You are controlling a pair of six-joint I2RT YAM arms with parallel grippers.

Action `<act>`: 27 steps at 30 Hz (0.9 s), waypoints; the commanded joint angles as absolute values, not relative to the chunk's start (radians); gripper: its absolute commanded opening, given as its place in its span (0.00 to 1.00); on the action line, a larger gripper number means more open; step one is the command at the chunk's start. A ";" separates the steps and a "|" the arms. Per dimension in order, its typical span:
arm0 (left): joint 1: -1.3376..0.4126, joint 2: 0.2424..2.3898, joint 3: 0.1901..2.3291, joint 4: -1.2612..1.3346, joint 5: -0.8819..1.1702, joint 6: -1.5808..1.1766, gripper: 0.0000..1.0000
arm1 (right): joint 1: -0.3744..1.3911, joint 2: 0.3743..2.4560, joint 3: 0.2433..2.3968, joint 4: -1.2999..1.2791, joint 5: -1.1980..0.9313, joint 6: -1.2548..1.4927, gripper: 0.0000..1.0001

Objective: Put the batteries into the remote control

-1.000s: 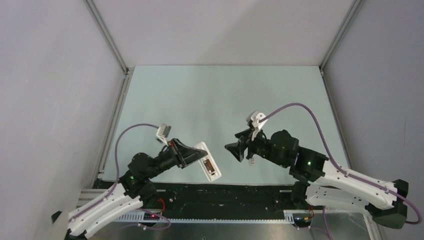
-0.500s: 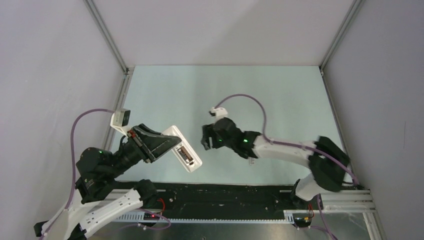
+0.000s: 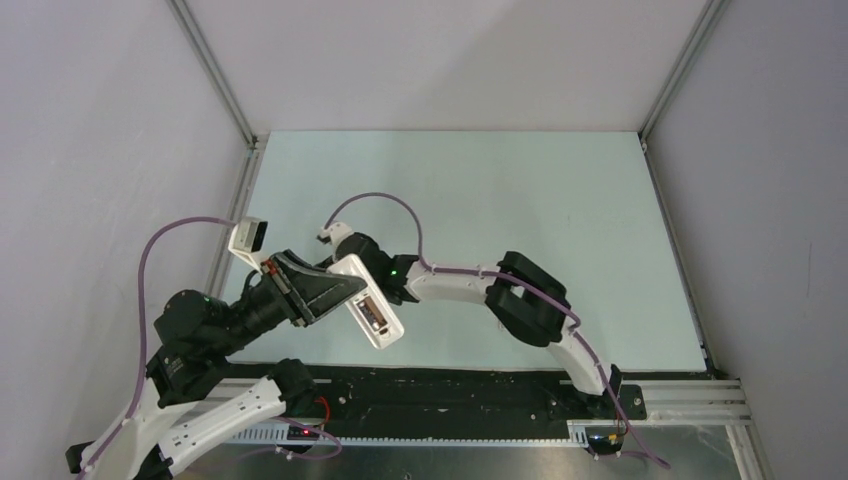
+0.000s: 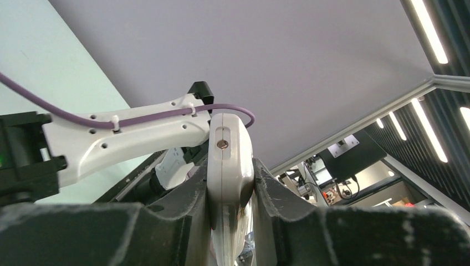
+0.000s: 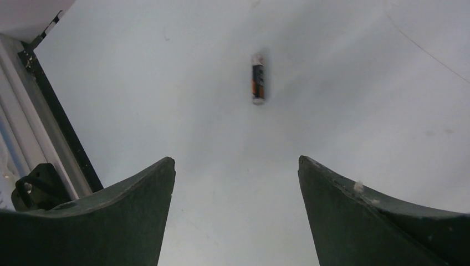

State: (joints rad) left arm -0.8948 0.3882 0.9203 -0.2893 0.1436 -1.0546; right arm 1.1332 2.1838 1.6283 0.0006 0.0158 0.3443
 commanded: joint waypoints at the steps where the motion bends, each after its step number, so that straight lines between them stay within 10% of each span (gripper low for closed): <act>1: -0.899 0.395 0.941 -0.277 0.161 -1.046 0.00 | 1.156 2.286 1.791 0.022 -0.028 0.253 0.86; 14: -0.898 0.384 0.926 -0.280 0.141 -1.057 0.00 | 1.161 2.470 1.998 -0.053 0.065 0.196 0.84; 27: -0.898 0.377 0.906 -0.279 0.134 -1.063 0.00 | 1.179 2.543 2.079 -0.166 0.139 0.122 0.61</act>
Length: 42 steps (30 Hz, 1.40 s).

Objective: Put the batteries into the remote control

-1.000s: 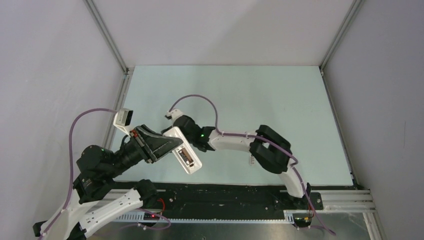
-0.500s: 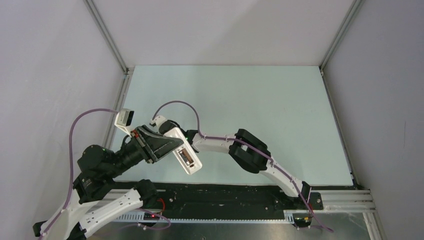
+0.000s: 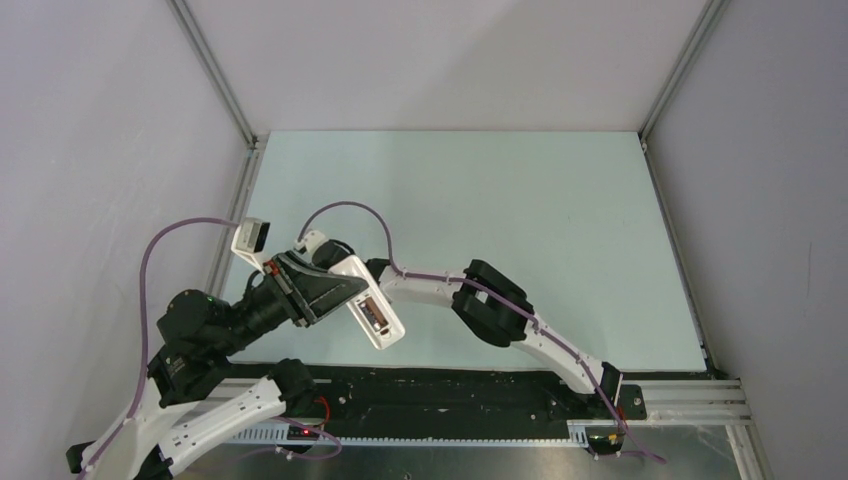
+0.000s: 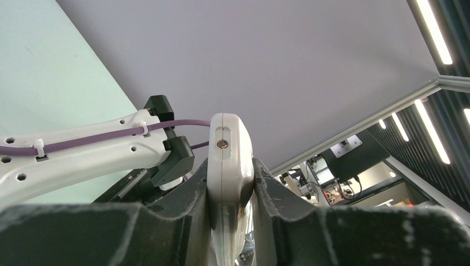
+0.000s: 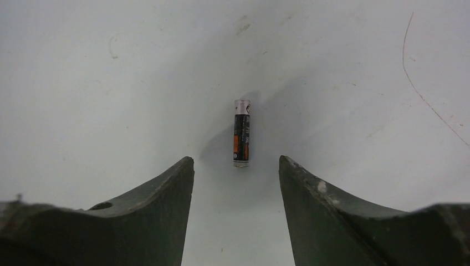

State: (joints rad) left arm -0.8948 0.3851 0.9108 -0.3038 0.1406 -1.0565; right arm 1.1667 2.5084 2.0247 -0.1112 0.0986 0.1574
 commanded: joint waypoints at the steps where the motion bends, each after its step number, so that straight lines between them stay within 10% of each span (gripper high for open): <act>1: -0.898 0.377 0.905 -0.280 0.133 -1.065 0.00 | 1.181 2.547 2.083 -0.176 0.145 0.120 0.60; 29: -0.899 0.379 0.887 -0.281 0.121 -1.082 0.00 | 1.193 2.611 2.115 -0.196 0.212 0.110 0.23; 42: -0.899 0.388 0.918 -0.279 0.142 -1.081 0.00 | 1.114 2.224 1.783 0.060 0.137 0.267 0.00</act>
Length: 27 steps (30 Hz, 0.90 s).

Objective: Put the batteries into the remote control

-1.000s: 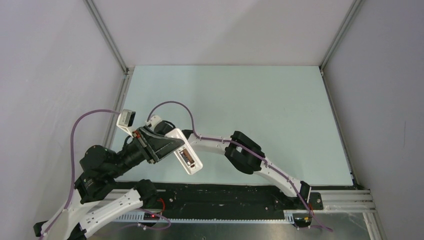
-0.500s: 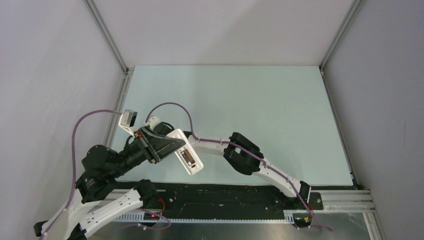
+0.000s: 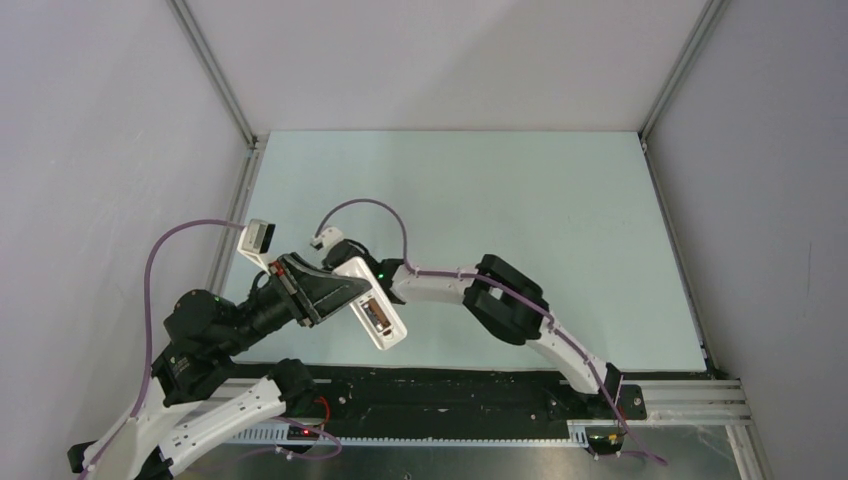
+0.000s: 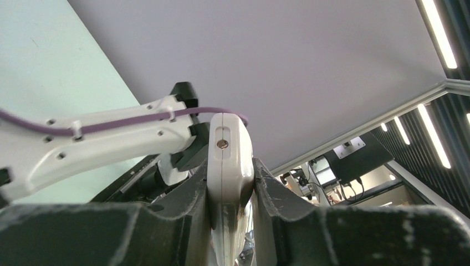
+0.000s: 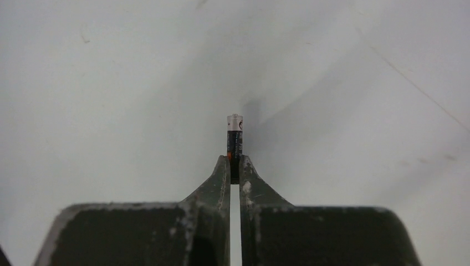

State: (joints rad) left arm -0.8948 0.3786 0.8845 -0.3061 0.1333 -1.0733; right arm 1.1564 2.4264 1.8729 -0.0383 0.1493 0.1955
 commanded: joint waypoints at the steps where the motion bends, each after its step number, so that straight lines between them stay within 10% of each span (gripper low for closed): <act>1: -0.898 0.389 0.919 -0.279 0.143 -1.078 0.00 | 1.110 2.154 1.727 0.066 0.141 0.274 0.00; 27: -0.899 0.354 0.841 -0.187 0.299 -0.801 0.00 | 1.082 0.760 0.824 -0.263 0.292 0.429 0.00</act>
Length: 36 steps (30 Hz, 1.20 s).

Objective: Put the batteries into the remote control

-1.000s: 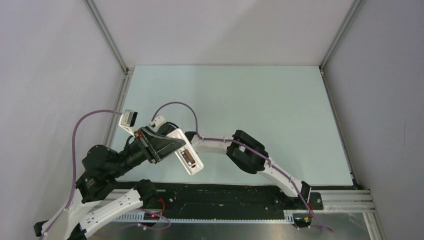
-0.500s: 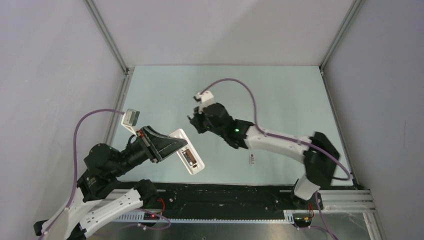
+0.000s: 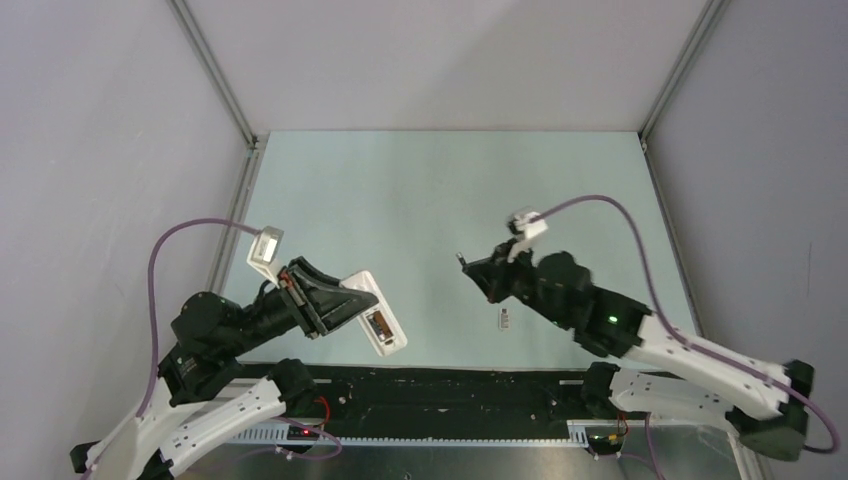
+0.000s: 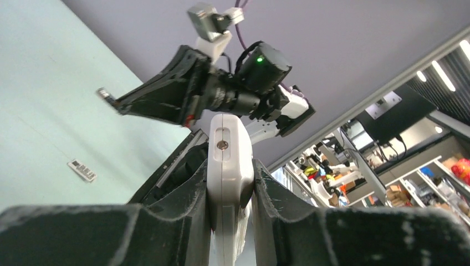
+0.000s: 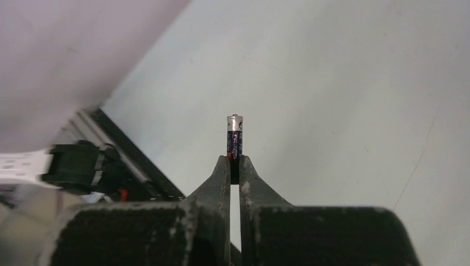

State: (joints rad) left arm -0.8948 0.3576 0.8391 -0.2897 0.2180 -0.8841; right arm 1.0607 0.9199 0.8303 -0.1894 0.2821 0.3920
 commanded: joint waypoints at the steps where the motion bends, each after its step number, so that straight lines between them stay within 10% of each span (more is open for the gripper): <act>1: -0.899 0.355 0.838 -0.166 0.316 -0.796 0.00 | 1.085 0.730 0.821 -0.278 0.274 0.436 0.00; 36: -0.899 0.428 0.738 0.033 0.361 -0.908 0.00 | 1.330 0.471 0.718 0.072 -0.363 0.129 0.00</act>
